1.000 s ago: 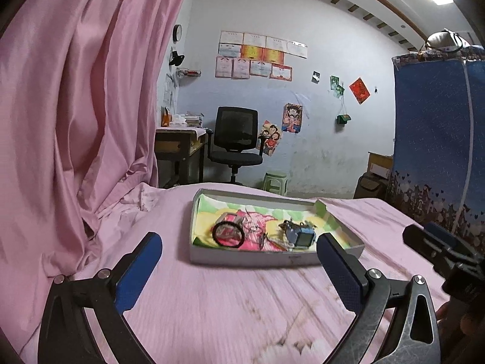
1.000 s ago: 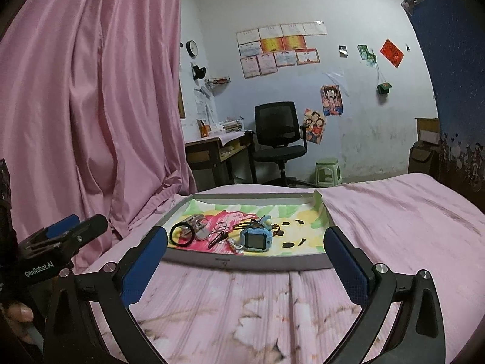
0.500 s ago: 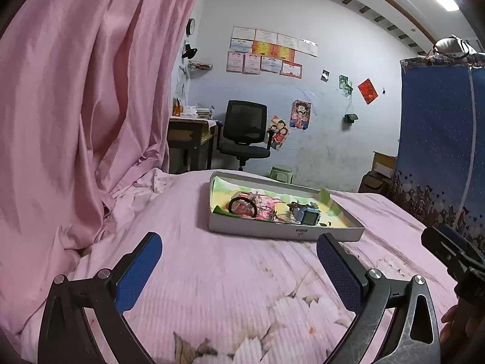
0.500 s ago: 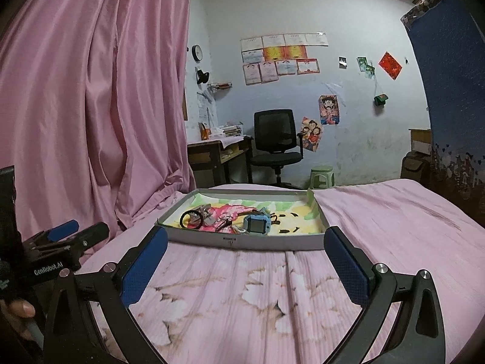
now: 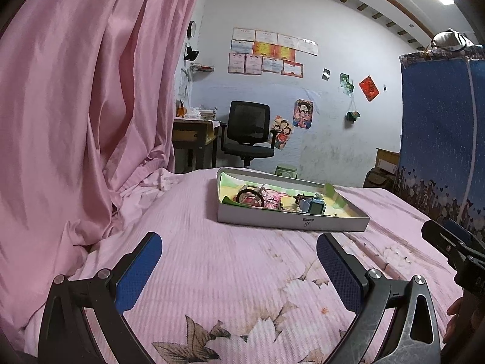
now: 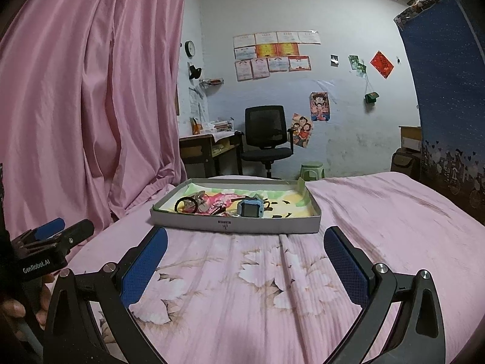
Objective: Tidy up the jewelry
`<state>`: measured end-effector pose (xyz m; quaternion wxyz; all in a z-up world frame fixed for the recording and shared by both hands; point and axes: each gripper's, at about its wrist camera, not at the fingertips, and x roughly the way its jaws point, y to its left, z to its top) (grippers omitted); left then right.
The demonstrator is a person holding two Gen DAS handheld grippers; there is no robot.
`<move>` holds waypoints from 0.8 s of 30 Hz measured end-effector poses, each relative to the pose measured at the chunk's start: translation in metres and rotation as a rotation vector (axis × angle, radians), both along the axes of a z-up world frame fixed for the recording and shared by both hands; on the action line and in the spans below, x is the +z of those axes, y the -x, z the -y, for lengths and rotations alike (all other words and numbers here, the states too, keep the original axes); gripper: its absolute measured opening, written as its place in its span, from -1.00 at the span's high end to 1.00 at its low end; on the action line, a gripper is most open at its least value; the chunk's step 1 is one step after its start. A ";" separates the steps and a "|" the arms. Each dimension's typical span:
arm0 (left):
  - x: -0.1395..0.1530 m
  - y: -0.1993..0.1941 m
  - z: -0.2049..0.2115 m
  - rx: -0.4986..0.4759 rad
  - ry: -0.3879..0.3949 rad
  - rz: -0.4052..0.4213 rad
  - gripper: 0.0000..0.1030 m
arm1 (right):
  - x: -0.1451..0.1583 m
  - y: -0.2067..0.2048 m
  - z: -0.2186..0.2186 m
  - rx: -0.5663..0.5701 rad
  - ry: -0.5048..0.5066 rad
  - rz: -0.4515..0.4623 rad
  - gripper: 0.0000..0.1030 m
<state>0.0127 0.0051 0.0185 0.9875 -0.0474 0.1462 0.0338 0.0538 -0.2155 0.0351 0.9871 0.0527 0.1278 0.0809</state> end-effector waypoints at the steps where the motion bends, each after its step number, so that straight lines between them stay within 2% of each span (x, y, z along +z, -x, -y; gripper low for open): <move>1: 0.000 0.000 0.000 0.000 0.000 0.000 -0.99 | 0.000 0.000 0.000 0.000 0.001 -0.001 -0.97; 24: 0.000 0.001 0.001 0.001 -0.002 0.001 -0.99 | 0.000 0.001 -0.002 0.001 0.002 -0.001 -0.97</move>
